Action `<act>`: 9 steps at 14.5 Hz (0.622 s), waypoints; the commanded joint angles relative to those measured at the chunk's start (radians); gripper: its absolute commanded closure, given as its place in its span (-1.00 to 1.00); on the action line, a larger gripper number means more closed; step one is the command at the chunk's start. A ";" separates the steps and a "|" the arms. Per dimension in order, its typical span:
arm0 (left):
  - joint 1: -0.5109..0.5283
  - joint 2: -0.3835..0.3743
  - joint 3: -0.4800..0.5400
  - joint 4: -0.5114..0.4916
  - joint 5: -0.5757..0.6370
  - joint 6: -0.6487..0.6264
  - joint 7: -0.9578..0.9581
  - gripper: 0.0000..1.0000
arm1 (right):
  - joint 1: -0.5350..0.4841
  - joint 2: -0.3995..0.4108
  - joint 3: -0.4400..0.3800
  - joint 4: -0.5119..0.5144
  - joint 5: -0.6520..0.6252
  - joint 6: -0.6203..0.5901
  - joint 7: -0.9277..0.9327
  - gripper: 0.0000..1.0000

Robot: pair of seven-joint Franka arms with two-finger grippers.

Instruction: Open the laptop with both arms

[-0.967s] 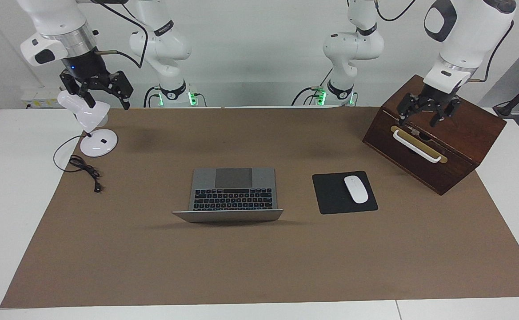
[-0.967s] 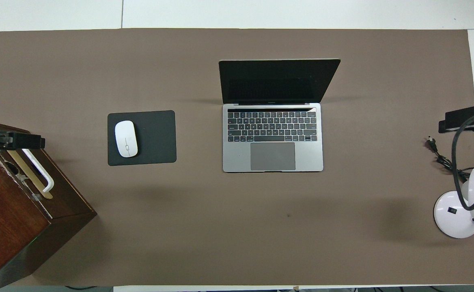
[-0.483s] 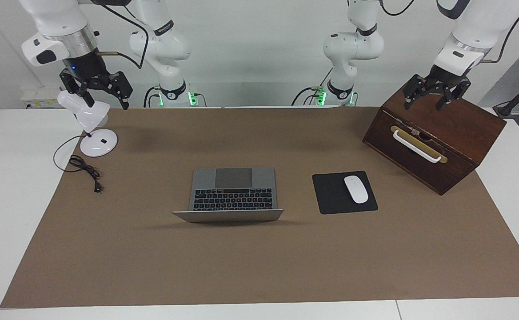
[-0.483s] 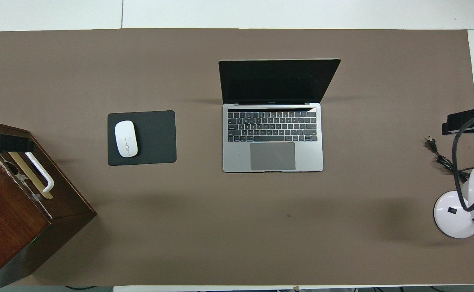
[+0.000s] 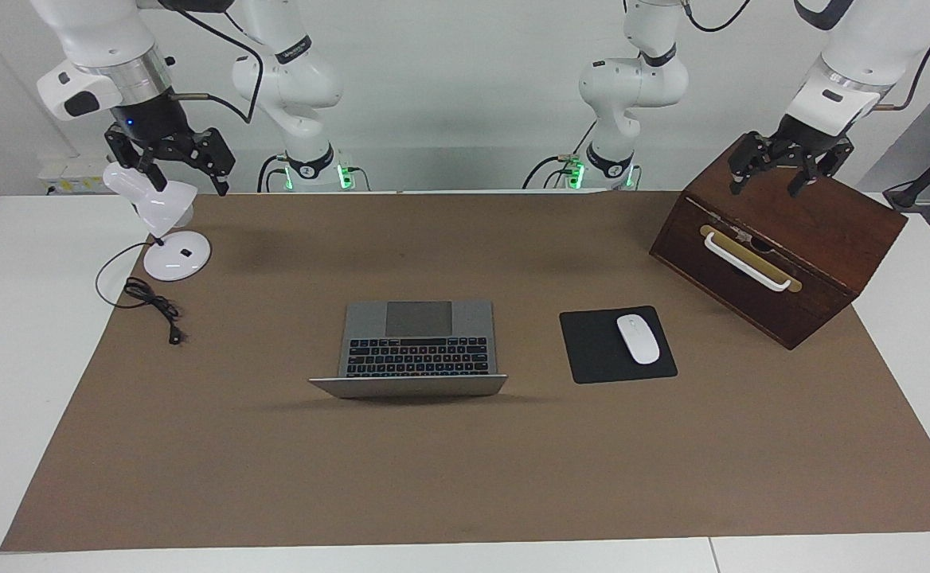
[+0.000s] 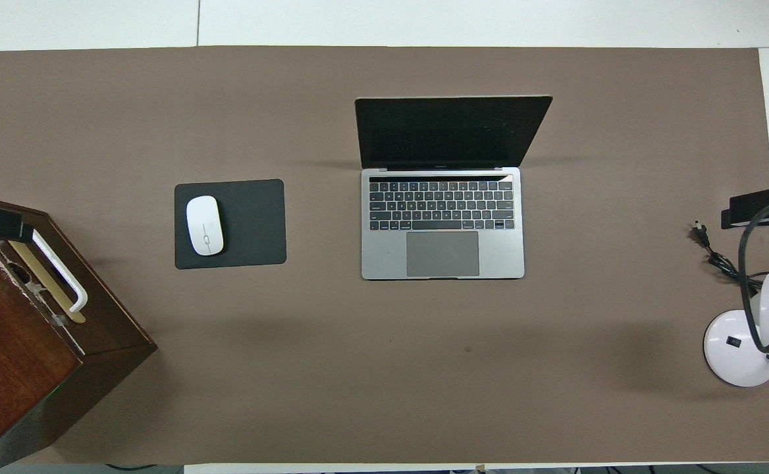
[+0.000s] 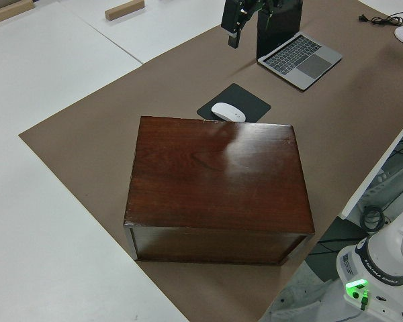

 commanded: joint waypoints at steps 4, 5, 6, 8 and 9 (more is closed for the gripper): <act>0.022 -0.003 -0.008 -0.018 0.012 0.019 -0.011 -1.00 | -0.015 -0.040 0.010 -0.059 -0.014 0.036 -0.029 -1.00; 0.022 -0.005 -0.008 -0.018 0.012 0.018 -0.011 -1.00 | -0.015 -0.040 0.010 -0.059 -0.012 0.034 -0.029 -1.00; 0.022 -0.005 -0.008 -0.018 0.011 0.018 -0.011 -1.00 | -0.015 -0.040 0.010 -0.059 -0.011 0.036 -0.029 -1.00; 0.022 -0.005 -0.008 -0.018 0.011 0.019 -0.011 -1.00 | -0.011 -0.040 0.010 -0.059 -0.007 0.036 -0.029 -1.00; 0.022 -0.005 -0.008 -0.018 0.011 0.019 -0.011 -1.00 | -0.011 -0.040 0.010 -0.059 -0.007 0.036 -0.029 -1.00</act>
